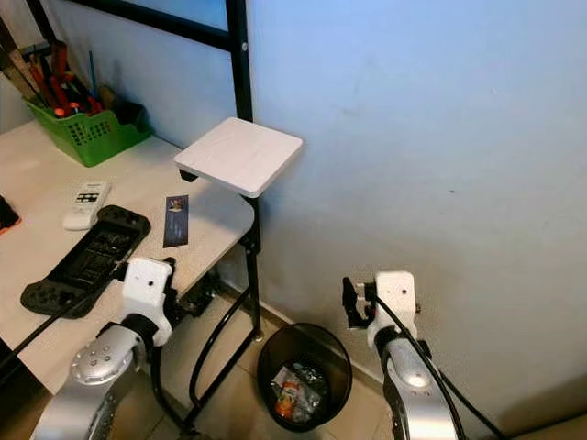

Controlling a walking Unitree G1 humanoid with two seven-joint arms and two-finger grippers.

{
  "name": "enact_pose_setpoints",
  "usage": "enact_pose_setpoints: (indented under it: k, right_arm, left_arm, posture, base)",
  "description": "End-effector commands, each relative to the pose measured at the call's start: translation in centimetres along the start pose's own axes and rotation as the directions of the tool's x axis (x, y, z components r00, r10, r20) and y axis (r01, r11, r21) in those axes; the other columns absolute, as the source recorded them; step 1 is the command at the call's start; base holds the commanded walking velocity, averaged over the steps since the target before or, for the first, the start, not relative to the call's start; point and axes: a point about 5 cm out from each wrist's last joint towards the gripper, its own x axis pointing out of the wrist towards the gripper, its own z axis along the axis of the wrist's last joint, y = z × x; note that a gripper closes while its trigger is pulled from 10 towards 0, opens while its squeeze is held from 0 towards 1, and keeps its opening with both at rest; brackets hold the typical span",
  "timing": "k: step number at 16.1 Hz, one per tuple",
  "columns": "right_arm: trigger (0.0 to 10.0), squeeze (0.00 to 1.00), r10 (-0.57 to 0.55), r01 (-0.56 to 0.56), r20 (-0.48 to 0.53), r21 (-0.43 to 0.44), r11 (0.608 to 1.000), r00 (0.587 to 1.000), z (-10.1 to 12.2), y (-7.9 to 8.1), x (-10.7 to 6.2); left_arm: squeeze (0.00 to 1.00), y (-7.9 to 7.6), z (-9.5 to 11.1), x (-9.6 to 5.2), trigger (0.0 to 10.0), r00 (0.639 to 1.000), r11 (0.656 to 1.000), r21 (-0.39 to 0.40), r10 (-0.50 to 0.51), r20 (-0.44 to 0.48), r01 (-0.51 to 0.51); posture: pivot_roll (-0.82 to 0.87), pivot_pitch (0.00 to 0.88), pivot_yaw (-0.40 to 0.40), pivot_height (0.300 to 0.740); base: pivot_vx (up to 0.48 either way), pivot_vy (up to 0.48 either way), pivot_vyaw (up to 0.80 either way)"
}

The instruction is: Clean up the room

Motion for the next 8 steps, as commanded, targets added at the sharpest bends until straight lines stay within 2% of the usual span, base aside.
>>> enact_pose_setpoints:
  k: [1, 2, 5, 8]
  right_arm:
    - [10.0, 0.0, -0.019, 0.019, 0.006, -0.023, 1.0, 1.0, 0.3, 0.0, -0.1]
    - [10.0, 0.0, -0.014, 0.014, -0.002, -0.027, 1.0, 1.0, 0.3, -0.1, -0.2]
    - [10.0, 0.0, 0.005, -0.005, -0.017, 0.007, 1.0, 1.0, 0.3, 0.1, -0.1]
    - [10.0, 0.0, 0.019, -0.019, -0.006, 0.024, 1.0, 1.0, 0.8, 0.3, 0.3]
  left_arm:
    - [0.0, 0.6, 0.3, -0.1, 10.0, 0.999, 0.999, -0.01, 0.033, 0.005, -0.033]
    - [0.0, 0.8, 0.5, -0.1, 10.0, 0.999, 0.999, -0.011, 0.042, 0.007, -0.042]
    - [0.0, 1.4, 0.7, -0.1, 10.0, 0.998, 0.998, -0.008, 0.063, 0.008, -0.063]
    - [0.0, 1.7, 1.0, 0.1, 10.0, 0.997, 0.997, -0.005, 0.073, 0.014, -0.073]
  posture:
    - [0.02, 0.0, 0.017, 0.74]
    - [0.02, 0.0, 0.013, 0.74]
    - [0.03, 0.0, 0.01, 0.74]
    - [0.05, 0.0, 0.002, 0.74]
  base:
    - [0.0, 0.0, 0.0]
    - [0.0, 0.0, 0.0]
    - [-0.262, 0.0, 0.0]
    - [0.0, 0.0, 0.0]
